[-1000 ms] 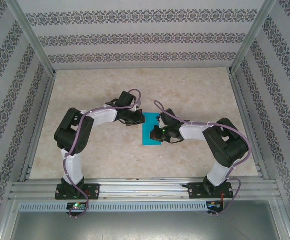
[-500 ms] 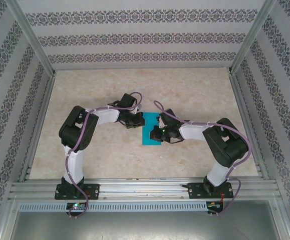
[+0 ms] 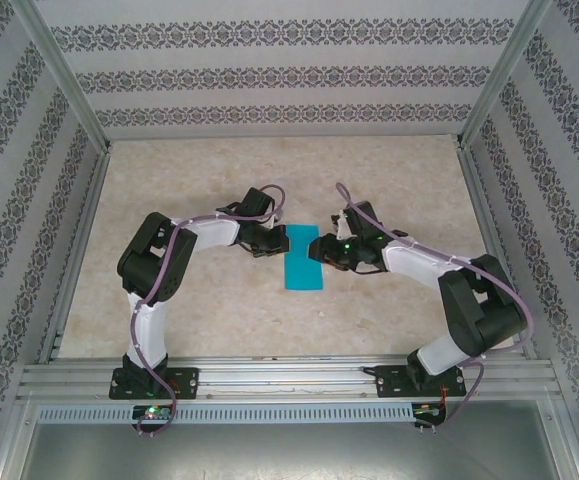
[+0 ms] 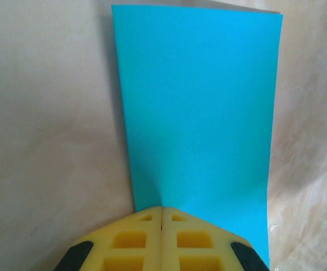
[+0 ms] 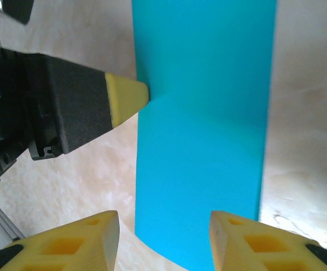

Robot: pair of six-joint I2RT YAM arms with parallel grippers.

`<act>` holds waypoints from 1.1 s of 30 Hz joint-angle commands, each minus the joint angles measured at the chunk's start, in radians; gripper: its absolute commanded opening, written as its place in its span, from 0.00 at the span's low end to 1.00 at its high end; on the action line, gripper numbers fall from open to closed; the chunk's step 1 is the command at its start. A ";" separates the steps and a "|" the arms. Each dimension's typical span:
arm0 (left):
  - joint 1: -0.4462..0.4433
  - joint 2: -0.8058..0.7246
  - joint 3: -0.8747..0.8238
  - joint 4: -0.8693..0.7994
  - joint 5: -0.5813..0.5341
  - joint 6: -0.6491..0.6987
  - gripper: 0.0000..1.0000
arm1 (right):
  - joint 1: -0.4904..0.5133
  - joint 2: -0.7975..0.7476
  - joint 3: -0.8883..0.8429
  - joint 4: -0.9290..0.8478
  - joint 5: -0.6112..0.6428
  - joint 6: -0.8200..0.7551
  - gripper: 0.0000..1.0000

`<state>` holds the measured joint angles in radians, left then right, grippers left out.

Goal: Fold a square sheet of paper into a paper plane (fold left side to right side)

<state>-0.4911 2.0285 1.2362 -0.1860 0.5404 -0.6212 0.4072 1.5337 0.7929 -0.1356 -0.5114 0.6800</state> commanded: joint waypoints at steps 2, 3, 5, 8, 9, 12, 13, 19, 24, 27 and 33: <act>-0.022 0.022 -0.045 -0.087 -0.068 0.007 0.00 | -0.033 -0.008 -0.058 -0.085 -0.082 -0.038 0.47; -0.021 0.022 -0.046 -0.087 -0.069 0.008 0.00 | -0.033 -0.004 -0.063 -0.084 -0.091 -0.035 0.46; -0.021 0.022 -0.043 -0.089 -0.070 0.008 0.00 | -0.032 0.010 -0.074 -0.074 -0.104 -0.022 0.44; -0.021 0.023 -0.043 -0.090 -0.068 0.007 0.00 | -0.029 0.033 -0.088 -0.046 -0.116 -0.003 0.43; -0.021 0.022 -0.042 -0.090 -0.068 0.006 0.00 | -0.027 0.039 -0.091 -0.036 -0.118 0.002 0.42; -0.024 0.023 -0.041 -0.092 -0.067 0.006 0.00 | -0.018 0.062 -0.094 -0.018 -0.120 0.015 0.42; -0.024 0.022 -0.041 -0.092 -0.066 0.006 0.00 | -0.013 0.071 -0.093 -0.013 -0.122 0.018 0.42; -0.023 0.022 -0.040 -0.093 -0.068 0.006 0.00 | 0.007 0.107 -0.087 0.007 -0.125 0.026 0.41; -0.024 0.022 -0.039 -0.093 -0.067 0.006 0.00 | 0.015 0.110 -0.086 0.039 -0.139 0.044 0.39; -0.024 0.024 -0.039 -0.093 -0.067 0.007 0.00 | 0.010 0.101 -0.084 0.059 -0.139 0.050 0.40; -0.024 0.024 -0.040 -0.090 -0.062 0.008 0.00 | -0.014 0.098 -0.079 0.095 -0.151 0.057 0.40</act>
<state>-0.4961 2.0258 1.2346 -0.1860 0.5274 -0.6212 0.4015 1.6264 0.7101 -0.0803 -0.6380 0.7280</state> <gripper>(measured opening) 0.056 0.397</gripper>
